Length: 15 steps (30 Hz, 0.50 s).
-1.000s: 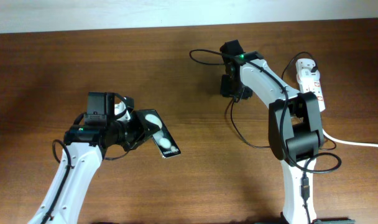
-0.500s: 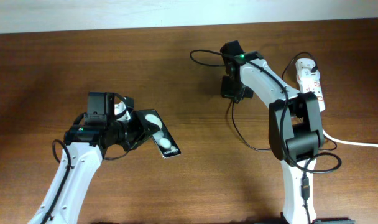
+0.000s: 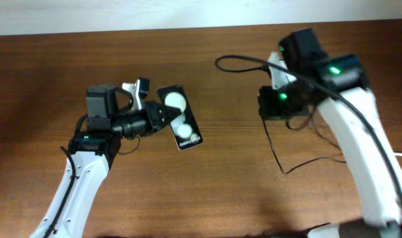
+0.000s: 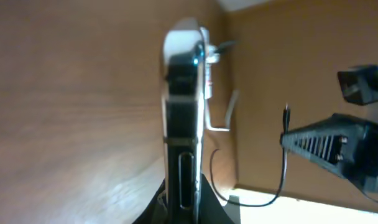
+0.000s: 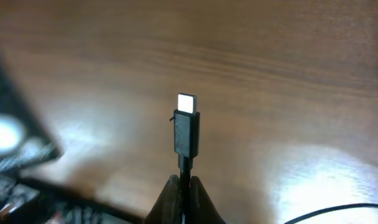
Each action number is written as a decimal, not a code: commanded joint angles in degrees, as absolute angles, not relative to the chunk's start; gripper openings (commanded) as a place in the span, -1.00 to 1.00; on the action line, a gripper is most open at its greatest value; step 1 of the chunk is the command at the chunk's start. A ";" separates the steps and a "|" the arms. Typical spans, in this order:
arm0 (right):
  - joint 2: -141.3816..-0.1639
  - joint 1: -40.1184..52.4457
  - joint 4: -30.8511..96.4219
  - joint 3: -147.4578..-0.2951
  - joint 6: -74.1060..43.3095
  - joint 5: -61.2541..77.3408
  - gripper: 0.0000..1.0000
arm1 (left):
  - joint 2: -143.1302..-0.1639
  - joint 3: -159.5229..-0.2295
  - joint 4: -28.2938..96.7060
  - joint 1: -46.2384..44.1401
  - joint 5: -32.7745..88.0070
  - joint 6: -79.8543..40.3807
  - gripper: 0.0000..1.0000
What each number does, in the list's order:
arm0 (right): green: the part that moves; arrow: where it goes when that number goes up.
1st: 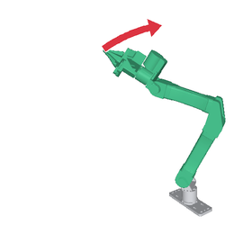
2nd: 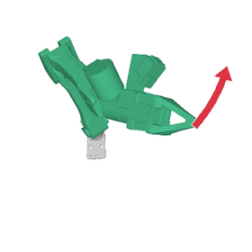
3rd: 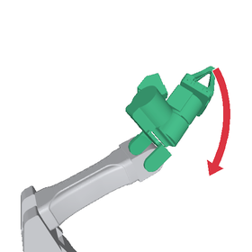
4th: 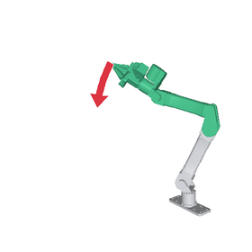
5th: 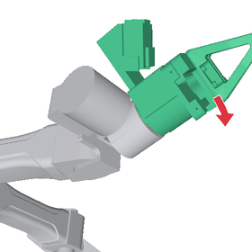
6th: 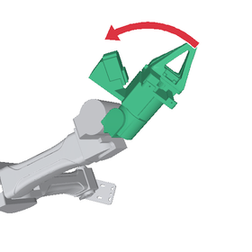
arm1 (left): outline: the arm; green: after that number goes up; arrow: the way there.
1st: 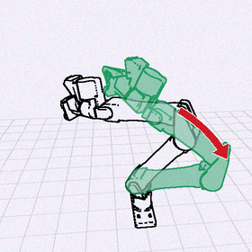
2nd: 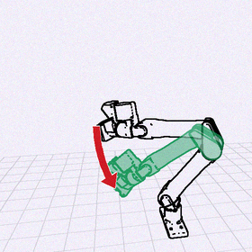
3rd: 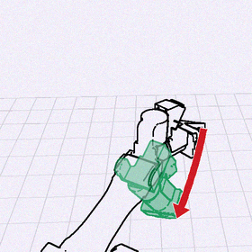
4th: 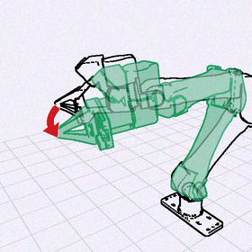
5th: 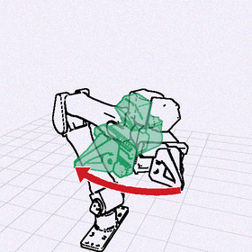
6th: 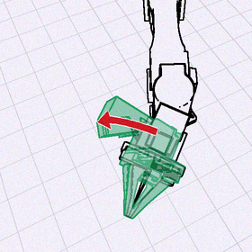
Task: Plug charger to phone and switch on socket
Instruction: 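Insert the USB-C plug into the phone's bottom port held by the left gripper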
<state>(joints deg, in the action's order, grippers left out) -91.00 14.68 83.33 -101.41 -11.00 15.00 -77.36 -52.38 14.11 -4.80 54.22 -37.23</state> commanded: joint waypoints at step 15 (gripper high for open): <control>-71.22 40.86 56.88 -74.41 -23.00 23.31 -0.92 | -76.93 -53.23 -19.07 -4.71 69.73 -62.96 -1.00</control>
<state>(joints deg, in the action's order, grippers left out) -71.57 40.34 58.61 -75.40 -20.51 23.24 -77.52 -52.27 -18.48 -4.80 68.25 -58.39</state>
